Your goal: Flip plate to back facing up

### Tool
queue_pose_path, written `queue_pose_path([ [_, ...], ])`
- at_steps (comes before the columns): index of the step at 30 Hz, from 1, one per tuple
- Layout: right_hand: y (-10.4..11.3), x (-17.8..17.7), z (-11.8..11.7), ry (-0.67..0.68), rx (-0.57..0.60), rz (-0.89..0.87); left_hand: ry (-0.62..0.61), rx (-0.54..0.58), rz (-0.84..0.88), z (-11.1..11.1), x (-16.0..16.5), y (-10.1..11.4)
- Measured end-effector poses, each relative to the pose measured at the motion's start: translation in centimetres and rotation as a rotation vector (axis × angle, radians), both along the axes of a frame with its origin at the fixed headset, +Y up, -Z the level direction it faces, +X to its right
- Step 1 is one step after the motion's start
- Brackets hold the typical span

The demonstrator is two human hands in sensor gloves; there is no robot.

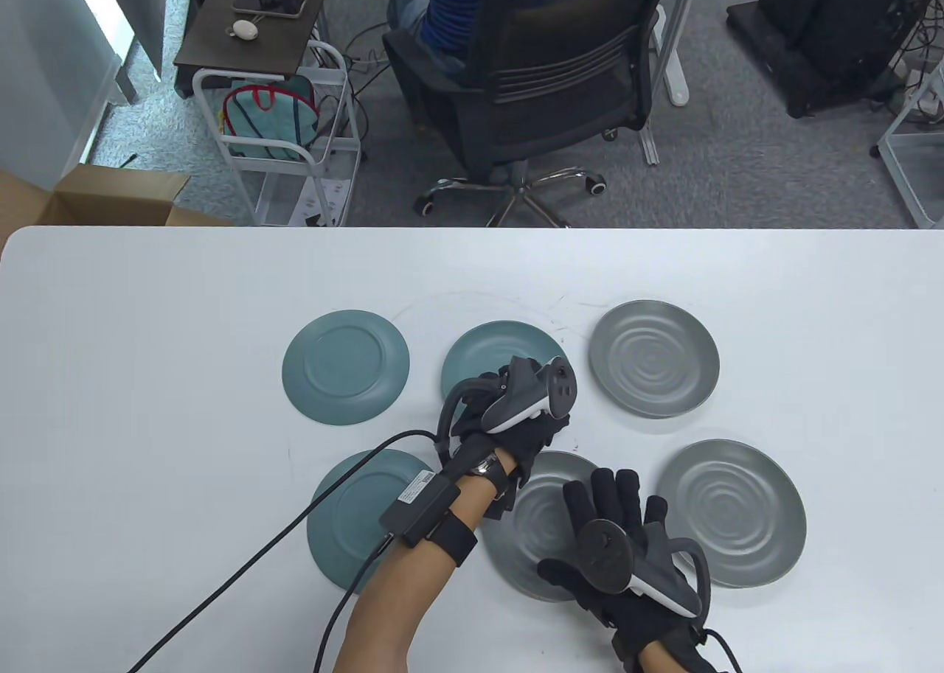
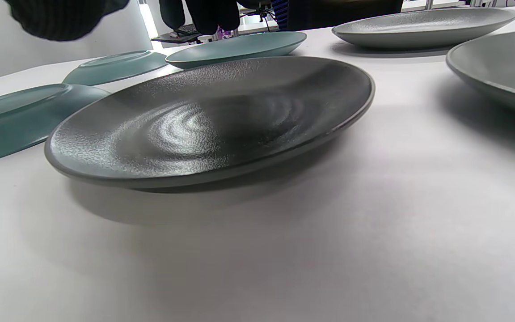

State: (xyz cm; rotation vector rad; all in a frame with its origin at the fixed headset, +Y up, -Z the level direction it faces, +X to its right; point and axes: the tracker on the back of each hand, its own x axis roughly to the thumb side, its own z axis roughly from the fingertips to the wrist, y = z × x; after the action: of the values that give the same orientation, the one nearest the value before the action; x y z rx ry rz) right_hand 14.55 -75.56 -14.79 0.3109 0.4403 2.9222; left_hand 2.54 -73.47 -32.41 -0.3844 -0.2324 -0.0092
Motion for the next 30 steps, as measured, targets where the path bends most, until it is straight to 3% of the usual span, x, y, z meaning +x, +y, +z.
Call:
queue_pose_path([
  [12,0.1,0.1,0.0,-0.008,-0.001,0.003,0.001,-0.084,-0.049,-1.3,0.4,-2.8],
  [30,0.1,0.2,-0.1,-0.01,-0.004,0.004,-0.052,-0.061,-0.082,-1.3,1.0,-3.0],
])
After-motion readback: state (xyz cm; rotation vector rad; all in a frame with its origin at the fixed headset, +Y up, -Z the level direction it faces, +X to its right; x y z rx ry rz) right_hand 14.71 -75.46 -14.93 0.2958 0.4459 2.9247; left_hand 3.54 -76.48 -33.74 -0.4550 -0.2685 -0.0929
